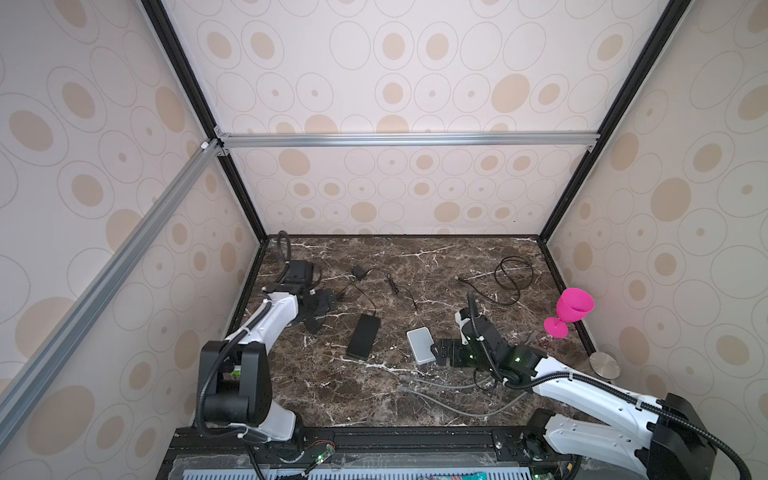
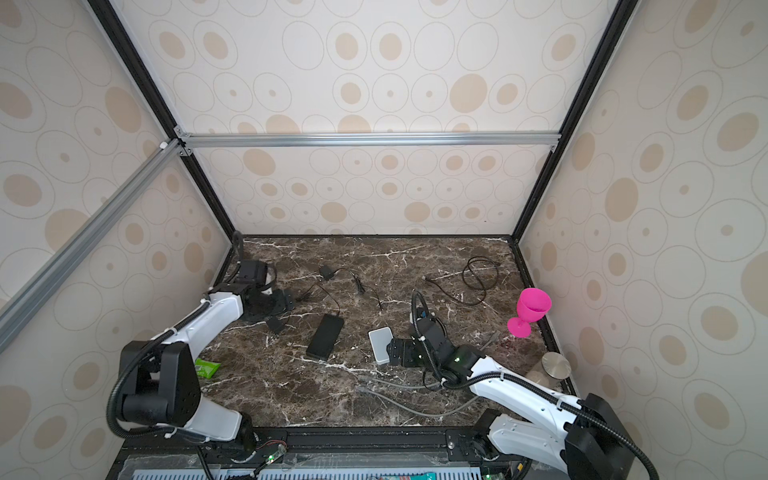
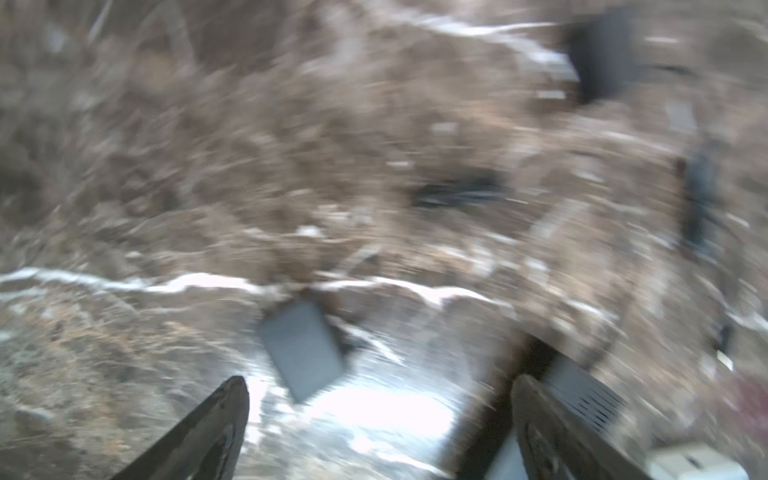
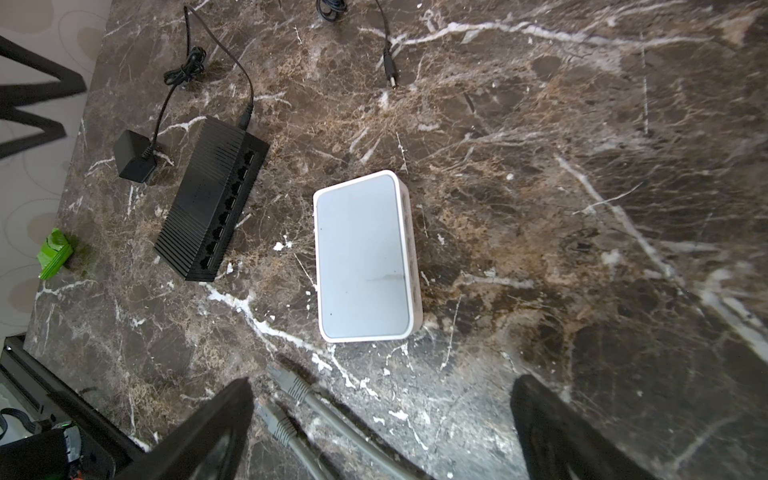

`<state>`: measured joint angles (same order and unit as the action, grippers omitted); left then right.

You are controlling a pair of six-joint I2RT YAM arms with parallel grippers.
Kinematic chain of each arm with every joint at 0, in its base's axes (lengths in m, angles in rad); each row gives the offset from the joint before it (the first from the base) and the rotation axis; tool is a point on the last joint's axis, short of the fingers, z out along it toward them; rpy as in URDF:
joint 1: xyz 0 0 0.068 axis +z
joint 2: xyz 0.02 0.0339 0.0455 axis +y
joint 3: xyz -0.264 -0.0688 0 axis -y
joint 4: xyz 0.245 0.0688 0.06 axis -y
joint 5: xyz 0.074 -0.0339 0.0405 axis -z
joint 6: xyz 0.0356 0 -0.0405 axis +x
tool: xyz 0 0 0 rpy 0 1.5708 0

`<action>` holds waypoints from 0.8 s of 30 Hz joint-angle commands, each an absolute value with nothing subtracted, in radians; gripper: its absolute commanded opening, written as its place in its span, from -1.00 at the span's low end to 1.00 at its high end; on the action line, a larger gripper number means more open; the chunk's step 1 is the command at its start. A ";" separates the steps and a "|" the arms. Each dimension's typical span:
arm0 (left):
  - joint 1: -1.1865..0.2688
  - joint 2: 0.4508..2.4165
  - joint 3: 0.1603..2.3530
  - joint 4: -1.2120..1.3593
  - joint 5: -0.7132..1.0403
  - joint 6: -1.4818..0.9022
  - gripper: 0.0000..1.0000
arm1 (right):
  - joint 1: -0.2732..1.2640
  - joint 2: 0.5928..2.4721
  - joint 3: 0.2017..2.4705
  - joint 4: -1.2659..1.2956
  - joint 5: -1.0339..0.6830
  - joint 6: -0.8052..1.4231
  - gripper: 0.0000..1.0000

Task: Insert the plug into the switch port
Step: 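Release the power adapter and draw the left gripper back toward the robot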

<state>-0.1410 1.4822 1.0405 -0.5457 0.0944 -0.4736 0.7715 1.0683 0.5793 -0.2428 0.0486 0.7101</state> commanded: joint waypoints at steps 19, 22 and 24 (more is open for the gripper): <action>-0.676 1.695 1.013 -0.581 -0.282 -0.542 0.88 | 0.766 1.050 0.536 -0.221 0.002 0.751 1.00; -0.675 1.698 0.998 -0.566 -0.275 -0.530 0.87 | 0.767 1.037 0.528 -0.216 0.006 0.754 1.00; -0.676 1.701 0.985 -0.547 -0.247 -0.518 0.76 | 0.767 1.035 0.528 -0.219 0.005 0.755 1.00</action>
